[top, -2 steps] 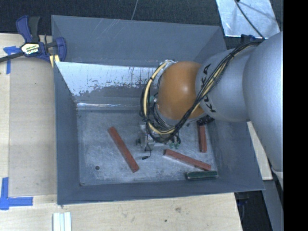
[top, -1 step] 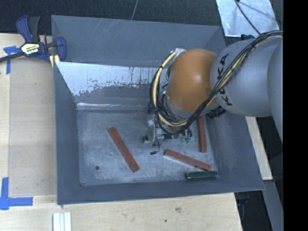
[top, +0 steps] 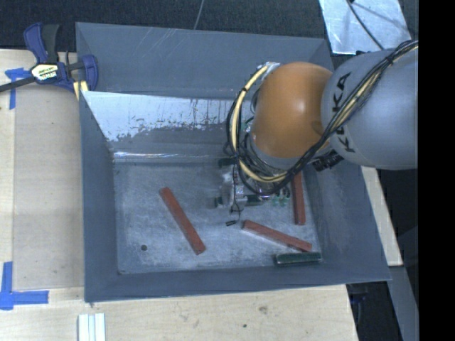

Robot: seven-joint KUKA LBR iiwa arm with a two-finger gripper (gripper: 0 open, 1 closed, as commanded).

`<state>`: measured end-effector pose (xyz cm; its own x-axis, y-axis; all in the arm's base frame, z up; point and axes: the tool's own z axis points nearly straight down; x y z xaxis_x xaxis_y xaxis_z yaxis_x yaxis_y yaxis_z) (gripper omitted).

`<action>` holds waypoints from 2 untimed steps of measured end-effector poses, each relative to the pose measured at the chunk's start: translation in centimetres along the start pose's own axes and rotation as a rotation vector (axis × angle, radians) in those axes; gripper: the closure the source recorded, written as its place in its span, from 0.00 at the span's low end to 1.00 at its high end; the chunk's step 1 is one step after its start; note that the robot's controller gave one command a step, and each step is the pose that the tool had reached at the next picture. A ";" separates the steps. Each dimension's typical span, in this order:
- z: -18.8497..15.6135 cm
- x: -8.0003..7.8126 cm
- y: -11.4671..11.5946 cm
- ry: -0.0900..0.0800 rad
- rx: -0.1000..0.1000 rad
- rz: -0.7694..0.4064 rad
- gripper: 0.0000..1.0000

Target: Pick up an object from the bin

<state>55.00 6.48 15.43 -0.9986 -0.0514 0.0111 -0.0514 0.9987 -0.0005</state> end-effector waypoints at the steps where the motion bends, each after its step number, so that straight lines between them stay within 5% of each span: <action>1: -2.5 -0.5 0.1 -0.005 0.000 0.000 1.00; 2: -0.1 0.4 -1.3 -0.025 0.000 -0.110 1.00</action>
Offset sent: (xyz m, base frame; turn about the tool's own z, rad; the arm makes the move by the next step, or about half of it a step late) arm -0.0202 -0.0271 -0.0529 -0.1981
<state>54.64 5.19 15.50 -0.9870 -0.1603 -0.0141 -0.1603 0.9871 -0.0009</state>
